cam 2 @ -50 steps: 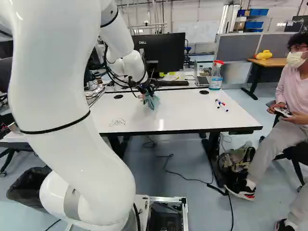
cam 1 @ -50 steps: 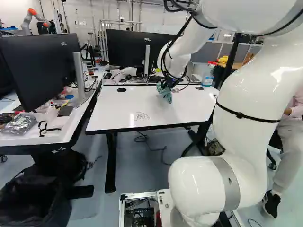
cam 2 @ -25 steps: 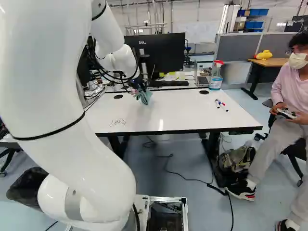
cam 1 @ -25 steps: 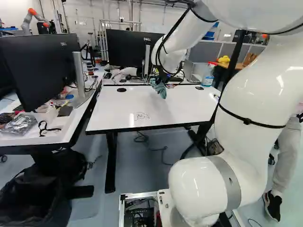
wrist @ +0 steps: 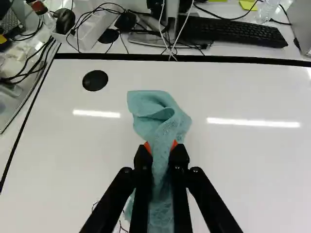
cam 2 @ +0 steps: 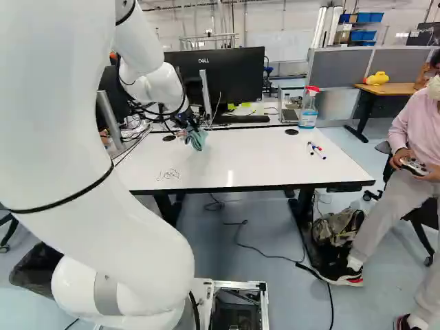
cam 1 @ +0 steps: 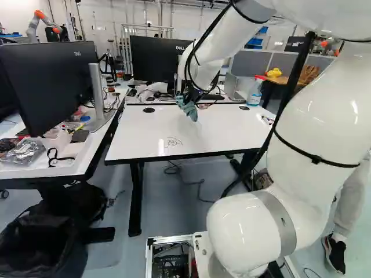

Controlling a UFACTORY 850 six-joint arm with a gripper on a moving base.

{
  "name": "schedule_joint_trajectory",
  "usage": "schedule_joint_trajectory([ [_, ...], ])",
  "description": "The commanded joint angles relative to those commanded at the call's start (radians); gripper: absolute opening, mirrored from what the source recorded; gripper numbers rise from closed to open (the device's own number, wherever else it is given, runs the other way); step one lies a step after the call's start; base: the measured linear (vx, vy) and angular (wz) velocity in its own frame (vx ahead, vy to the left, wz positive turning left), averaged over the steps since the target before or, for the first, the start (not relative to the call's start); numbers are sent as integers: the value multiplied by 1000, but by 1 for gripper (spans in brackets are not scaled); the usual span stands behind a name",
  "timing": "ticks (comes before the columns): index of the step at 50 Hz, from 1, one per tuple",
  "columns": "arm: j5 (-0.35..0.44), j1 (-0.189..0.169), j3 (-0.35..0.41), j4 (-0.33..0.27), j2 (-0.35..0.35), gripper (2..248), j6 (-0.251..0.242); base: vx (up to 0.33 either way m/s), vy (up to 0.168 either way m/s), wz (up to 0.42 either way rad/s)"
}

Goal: Clean the table with the green towel

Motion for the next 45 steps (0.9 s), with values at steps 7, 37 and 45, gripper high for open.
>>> schedule_joint_trajectory([
  [7,0,20,24,0,24,47,0,0,0,0],
  [37,0,77,164,0,168,47,0,0,0,0],
  [45,0,82,169,0,173,47,0,0,0,0],
])
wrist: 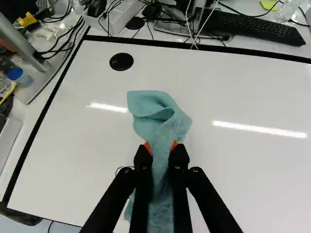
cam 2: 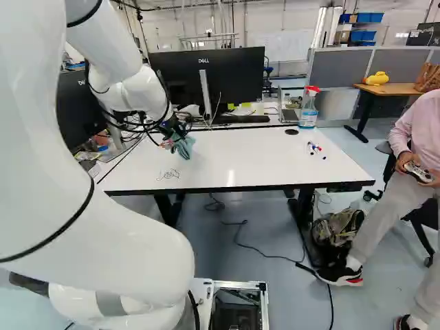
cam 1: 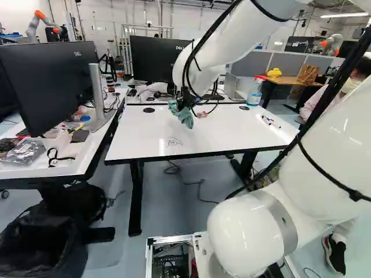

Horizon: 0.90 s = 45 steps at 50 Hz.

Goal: Clean the table with the green towel

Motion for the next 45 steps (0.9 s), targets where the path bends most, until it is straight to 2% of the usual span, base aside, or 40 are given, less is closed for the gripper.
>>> schedule_joint_trajectory([
  [26,-52,26,-7,1,-7,47,0,0,0,0],
  [45,-156,59,-18,32,-19,47,0,0,0,0],
])
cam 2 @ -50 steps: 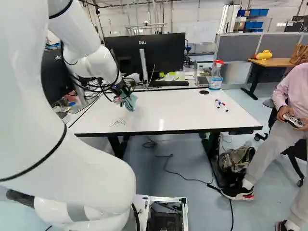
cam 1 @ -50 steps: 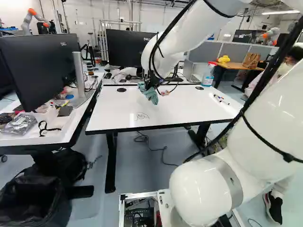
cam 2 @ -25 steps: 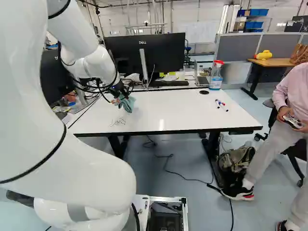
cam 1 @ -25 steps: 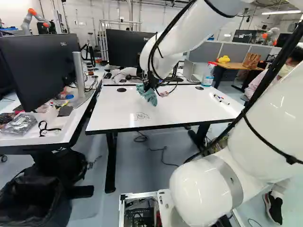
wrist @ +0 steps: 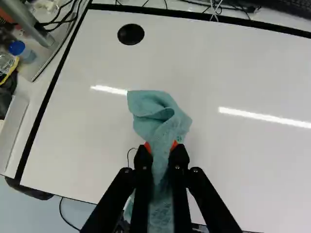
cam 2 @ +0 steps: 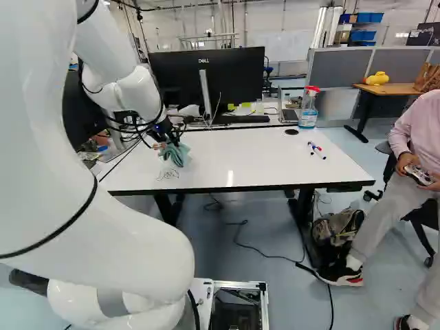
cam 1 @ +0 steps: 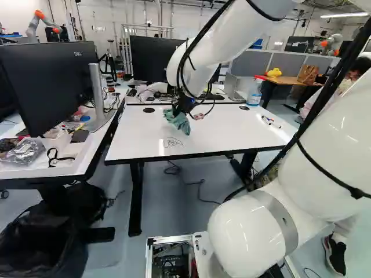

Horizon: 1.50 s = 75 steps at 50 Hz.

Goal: Clean the table with the green towel

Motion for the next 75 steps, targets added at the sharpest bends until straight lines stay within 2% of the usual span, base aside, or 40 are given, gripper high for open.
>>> schedule_joint_trajectory([
  [22,-148,38,-14,48,-15,47,0,0,0,0],
  [41,-274,40,-15,89,-16,47,0,0,0,0],
  [56,-274,40,-16,89,-20,47,0,0,0,0],
  [75,-274,40,-29,89,-91,47,0,0,0,0],
])
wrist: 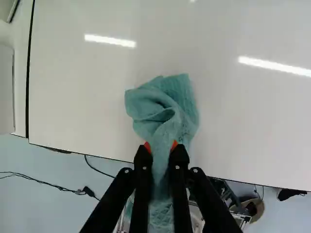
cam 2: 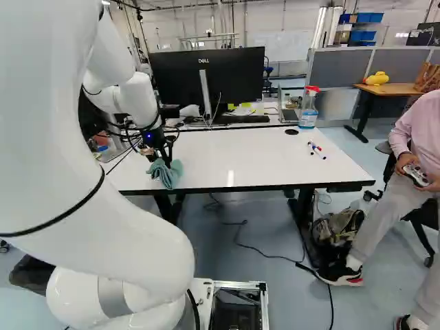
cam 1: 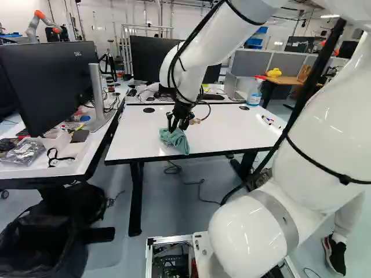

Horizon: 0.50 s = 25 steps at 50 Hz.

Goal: Clean the table with the green towel

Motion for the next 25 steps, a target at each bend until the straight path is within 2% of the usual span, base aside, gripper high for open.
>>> schedule_joint_trajectory([
  [7,0,0,-6,0,-30,47,0,0,0,0],
  [25,0,0,-6,0,-30,47,0,0,0,0],
])
